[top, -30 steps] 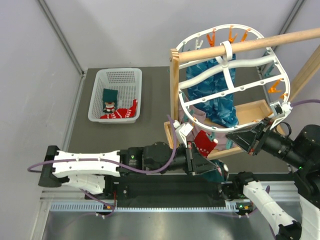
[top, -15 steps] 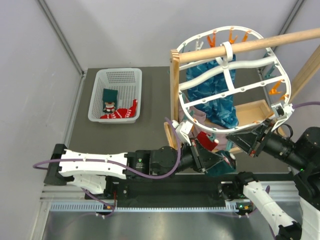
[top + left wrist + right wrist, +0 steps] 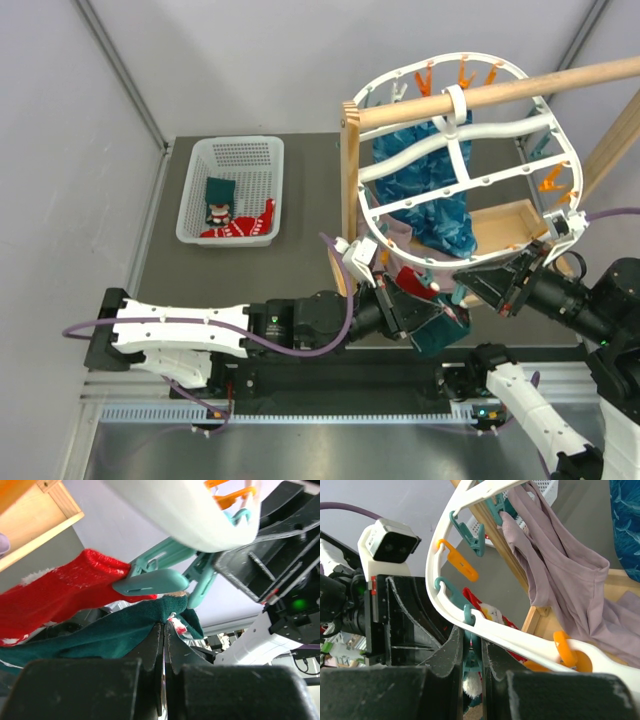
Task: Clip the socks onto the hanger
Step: Clamp the sock onto the hanger.
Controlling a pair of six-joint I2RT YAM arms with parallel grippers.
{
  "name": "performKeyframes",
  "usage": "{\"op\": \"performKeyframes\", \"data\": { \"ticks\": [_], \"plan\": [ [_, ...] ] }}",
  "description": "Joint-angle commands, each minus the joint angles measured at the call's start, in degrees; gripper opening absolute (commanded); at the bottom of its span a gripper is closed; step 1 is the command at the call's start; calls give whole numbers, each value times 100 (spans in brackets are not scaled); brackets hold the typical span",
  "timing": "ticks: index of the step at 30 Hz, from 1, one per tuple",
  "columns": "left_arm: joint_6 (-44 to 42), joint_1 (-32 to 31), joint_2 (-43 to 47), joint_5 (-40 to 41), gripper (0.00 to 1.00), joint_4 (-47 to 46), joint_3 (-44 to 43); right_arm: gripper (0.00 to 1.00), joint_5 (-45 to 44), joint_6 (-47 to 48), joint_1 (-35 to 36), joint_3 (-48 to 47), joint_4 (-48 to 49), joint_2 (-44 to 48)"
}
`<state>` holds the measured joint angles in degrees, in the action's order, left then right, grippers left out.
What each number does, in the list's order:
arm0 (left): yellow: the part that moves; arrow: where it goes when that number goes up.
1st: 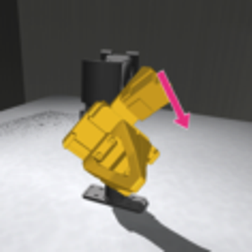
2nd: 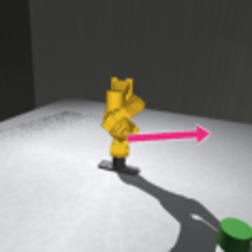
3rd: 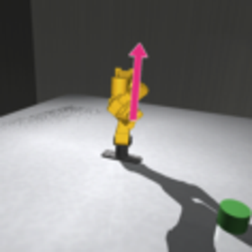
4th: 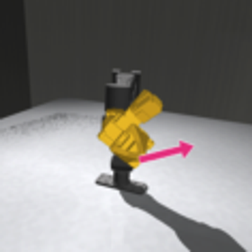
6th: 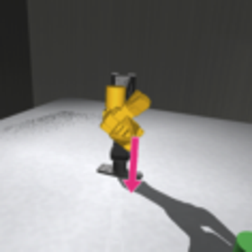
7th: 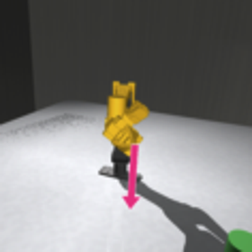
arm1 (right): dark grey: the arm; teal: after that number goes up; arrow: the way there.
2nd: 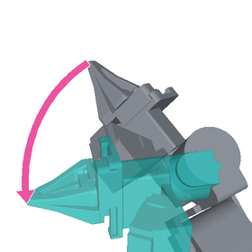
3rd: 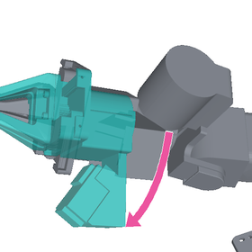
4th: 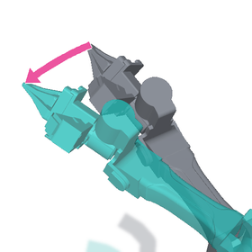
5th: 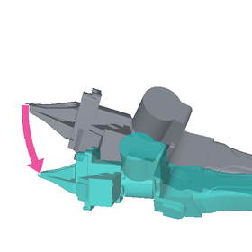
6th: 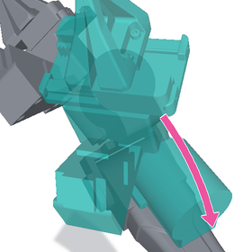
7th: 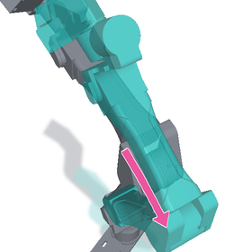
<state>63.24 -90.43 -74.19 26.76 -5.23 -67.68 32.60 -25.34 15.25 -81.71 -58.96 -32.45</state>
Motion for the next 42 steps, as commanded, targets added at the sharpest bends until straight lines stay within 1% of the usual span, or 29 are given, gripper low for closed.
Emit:
{"op": "performKeyframes", "data": {
  "ticks": [1,14,29,31,32,36,38,42],
  "plan": [
    [-84,-18,247,162,0,-259,-140,0,54,-23,40,103,42,63],
    [-198,-18,160,224,0,-470,-219,0,89,-50,40,112,25,89],
    [-198,-18,133,119,0,-724,-219,1,62,-23,49,112,-28,133],
    [-207,-18,125,110,0,-733,-237,4,71,-41,31,103,-28,151],
    [-207,-18,116,101,0,-742,-237,10,71,-41,40,94,-11,142],
    [-198,-18,63,48,0,-760,-272,21,71,-58,49,50,-28,133],
    [-216,-18,45,48,0,-751,-290,25,71,-76,40,15,-28,116],
    [-190,-27,19,101,0,-760,-272,27,71,-85,40,-64,-37,89]
  ]
}}
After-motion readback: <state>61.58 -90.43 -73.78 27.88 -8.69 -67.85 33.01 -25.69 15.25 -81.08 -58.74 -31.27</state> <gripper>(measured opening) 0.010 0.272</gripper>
